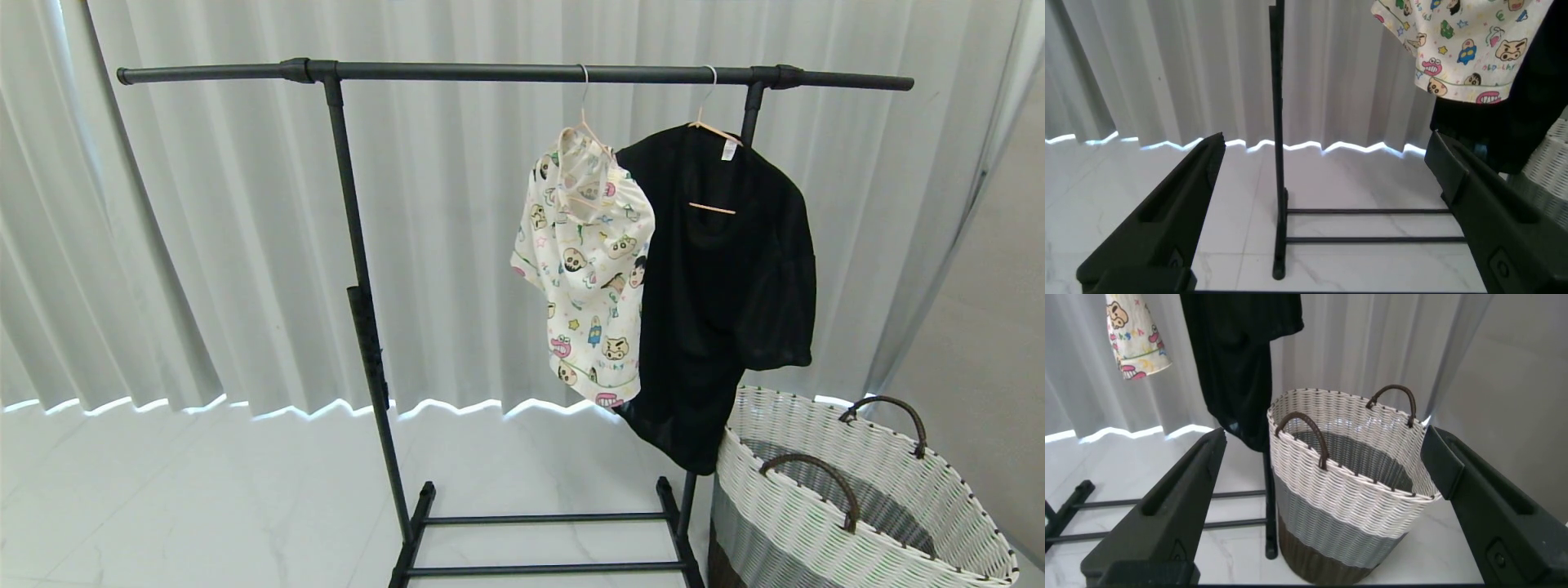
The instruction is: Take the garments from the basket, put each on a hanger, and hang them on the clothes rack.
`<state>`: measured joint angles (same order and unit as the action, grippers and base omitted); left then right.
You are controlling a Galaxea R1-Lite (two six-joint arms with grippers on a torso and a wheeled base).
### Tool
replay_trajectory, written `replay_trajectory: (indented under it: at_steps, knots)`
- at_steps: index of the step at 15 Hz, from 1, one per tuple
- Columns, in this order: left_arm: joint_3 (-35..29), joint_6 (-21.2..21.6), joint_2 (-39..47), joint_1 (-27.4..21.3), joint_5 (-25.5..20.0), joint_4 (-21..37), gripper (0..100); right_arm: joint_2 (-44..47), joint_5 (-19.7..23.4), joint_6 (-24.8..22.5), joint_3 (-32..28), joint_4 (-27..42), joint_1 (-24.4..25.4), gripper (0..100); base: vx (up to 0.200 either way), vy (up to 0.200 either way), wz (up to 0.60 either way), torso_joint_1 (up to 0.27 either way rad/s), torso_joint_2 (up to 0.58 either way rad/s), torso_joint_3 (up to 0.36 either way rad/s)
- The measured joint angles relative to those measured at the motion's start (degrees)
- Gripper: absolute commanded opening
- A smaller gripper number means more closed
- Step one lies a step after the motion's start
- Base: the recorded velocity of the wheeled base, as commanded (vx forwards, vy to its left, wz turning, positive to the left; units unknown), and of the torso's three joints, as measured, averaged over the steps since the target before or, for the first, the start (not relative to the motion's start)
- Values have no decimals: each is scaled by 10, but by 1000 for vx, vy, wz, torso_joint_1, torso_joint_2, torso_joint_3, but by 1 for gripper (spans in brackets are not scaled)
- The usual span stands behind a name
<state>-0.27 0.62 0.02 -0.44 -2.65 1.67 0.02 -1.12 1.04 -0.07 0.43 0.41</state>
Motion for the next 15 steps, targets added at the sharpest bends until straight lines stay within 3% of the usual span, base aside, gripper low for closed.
replay_trajectory:
  at_steps: [15]
  knots:
    - [1,0,0,1,0,-1,100,0,0,0,0,0,0,100,0,0,0,0,0,0]
